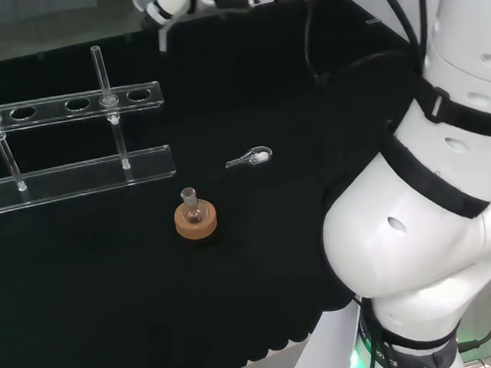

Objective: Place the funnel on the round-bottom flask.

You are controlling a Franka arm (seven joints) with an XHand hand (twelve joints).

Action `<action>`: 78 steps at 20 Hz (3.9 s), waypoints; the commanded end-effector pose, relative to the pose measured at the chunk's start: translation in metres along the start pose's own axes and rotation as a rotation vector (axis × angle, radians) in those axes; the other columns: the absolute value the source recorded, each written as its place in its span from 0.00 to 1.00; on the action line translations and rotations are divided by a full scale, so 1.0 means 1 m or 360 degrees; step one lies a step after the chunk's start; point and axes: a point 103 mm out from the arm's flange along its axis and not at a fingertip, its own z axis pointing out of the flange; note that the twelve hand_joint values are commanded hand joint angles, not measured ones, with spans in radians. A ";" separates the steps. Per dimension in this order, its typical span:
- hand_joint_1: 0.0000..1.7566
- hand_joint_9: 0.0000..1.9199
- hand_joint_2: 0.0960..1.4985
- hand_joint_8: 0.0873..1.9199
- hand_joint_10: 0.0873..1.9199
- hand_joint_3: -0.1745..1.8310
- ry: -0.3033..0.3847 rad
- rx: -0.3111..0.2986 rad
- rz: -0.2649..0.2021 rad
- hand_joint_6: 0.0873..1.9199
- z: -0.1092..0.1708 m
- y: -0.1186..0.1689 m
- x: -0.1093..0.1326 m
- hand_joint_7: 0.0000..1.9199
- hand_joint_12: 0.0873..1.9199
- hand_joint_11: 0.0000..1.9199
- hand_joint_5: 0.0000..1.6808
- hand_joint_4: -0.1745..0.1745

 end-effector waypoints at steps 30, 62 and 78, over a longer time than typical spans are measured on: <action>0.51 0.53 0.31 0.40 0.19 0.52 -0.0127 0.0567 -0.0046 0.45 0.076 -0.096 0.036 0.55 0.74 0.14 0.43 0.37; 0.49 0.53 0.32 0.40 0.18 0.51 -0.0342 0.0561 0.0068 0.46 0.145 -0.096 0.046 0.56 0.73 0.13 0.44 0.37; 0.49 0.53 0.32 0.40 0.18 0.51 -0.0357 0.0592 0.0095 0.46 0.160 -0.082 0.052 0.56 0.73 0.12 0.44 0.37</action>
